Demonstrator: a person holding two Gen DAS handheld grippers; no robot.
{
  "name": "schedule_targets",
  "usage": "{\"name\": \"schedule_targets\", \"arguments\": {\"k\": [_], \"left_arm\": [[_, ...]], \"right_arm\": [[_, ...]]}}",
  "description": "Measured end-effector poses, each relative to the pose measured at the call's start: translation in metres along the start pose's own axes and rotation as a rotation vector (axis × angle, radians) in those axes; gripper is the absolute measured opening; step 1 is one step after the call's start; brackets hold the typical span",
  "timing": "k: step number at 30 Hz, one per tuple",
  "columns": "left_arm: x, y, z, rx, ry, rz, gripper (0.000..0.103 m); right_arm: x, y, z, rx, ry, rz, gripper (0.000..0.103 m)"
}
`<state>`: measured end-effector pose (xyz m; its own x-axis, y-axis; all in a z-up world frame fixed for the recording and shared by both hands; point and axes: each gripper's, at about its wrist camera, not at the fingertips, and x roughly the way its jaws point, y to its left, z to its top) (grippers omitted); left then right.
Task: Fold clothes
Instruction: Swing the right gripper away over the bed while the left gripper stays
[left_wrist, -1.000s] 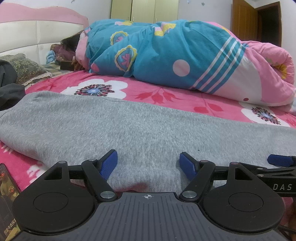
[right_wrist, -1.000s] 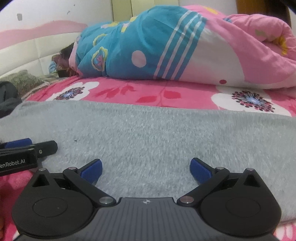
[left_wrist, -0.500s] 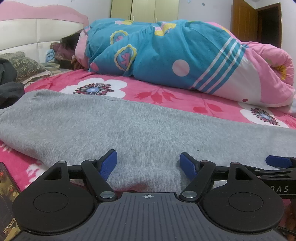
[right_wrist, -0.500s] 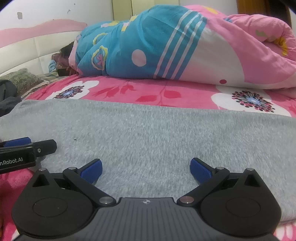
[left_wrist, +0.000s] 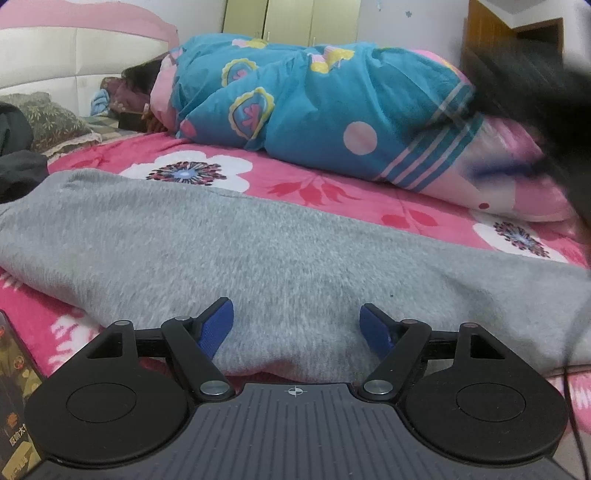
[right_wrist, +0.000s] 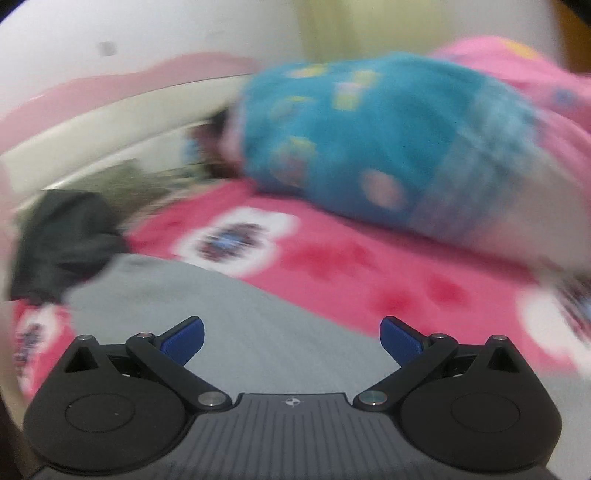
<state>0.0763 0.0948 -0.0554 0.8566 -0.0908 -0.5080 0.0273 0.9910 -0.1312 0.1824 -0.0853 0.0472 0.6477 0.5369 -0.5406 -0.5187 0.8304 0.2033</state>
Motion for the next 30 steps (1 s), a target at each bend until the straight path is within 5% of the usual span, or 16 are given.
{"name": "schedule_targets", "arguments": {"k": [3, 5, 7, 11, 17, 24, 30], "left_arm": [[-0.001, 0.003, -0.001, -0.006, 0.002, -0.016, 0.076], [-0.002, 0.005, -0.001, -0.009, 0.003, -0.026, 0.076], [-0.002, 0.006, -0.003, -0.005, 0.002, -0.029, 0.076], [-0.002, 0.006, -0.005, 0.001, 0.001, -0.031, 0.076], [-0.001, 0.006, -0.006, 0.002, 0.001, -0.038, 0.076], [-0.002, 0.009, -0.007, -0.013, 0.000, -0.053, 0.076], [-0.001, 0.010, -0.006, -0.026, 0.002, -0.058, 0.076]], "right_arm": [[0.054, 0.026, 0.049, -0.096, 0.073, 0.188, 0.098], [0.103, 0.048, 0.064, -0.149, 0.157, 0.277, 0.077], [0.151, 0.074, 0.073, -0.202, 0.252, 0.348, 0.069], [0.222, 0.111, 0.069, -0.311, 0.363, 0.357, 0.055], [0.290, 0.136, 0.062, -0.393, 0.402, 0.314, 0.053], [0.303, 0.142, 0.082, -0.363, 0.316, 0.285, 0.052], [0.267, 0.158, 0.087, -0.471, 0.329, 0.423, 0.048]]}}
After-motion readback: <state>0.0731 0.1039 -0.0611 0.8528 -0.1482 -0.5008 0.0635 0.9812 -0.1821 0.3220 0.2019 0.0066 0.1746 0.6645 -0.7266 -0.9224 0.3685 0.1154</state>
